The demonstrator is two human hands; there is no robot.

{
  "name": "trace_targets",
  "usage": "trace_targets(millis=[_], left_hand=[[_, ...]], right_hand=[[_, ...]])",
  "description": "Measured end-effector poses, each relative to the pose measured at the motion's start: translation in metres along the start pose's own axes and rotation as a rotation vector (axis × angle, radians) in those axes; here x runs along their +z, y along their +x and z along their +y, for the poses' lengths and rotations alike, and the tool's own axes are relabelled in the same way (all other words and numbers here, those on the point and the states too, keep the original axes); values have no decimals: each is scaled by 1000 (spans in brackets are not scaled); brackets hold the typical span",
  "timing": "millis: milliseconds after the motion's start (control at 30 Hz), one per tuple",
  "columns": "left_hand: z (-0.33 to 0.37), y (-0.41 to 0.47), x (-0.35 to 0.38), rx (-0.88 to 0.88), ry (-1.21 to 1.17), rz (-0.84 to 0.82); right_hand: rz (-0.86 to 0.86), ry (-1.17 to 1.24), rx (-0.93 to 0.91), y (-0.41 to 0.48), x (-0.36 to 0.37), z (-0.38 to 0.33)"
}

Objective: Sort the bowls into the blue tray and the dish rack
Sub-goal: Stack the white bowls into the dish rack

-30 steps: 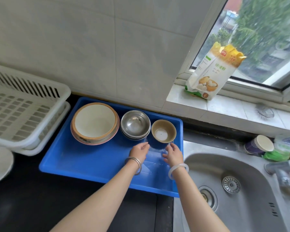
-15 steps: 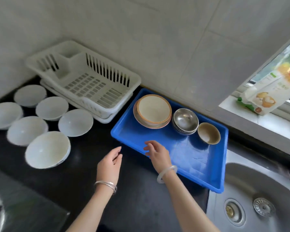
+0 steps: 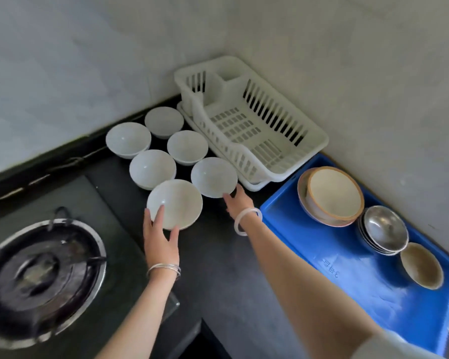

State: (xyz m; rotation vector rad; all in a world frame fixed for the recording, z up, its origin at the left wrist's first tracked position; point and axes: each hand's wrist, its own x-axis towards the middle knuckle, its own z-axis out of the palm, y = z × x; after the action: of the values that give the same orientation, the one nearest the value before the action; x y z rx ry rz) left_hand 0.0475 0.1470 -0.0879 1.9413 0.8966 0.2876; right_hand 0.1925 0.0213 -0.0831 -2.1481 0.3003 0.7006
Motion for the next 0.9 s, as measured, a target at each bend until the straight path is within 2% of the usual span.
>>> trace_targets(millis=[100, 200, 300, 433, 633, 900], left_hand=[[-7, 11, -1, -32, -85, -31], [-8, 16, -3, -113, -318, -67], [-7, 19, -4, -224, -414, -79], [-10, 22, -7, -249, -392, -116], [-10, 22, -11, -252, -363, -103], [-12, 29, -14, -286, -451, -37]], right_hand=[[4, 209, 66, 13, 9, -9], [28, 522, 140, 17, 11, -16], [81, 641, 143, 13, 7, -21], [97, 654, 87, -4, -7, -24], [62, 506, -53, -30, -17, -36], [22, 197, -16, -41, 11, -48]])
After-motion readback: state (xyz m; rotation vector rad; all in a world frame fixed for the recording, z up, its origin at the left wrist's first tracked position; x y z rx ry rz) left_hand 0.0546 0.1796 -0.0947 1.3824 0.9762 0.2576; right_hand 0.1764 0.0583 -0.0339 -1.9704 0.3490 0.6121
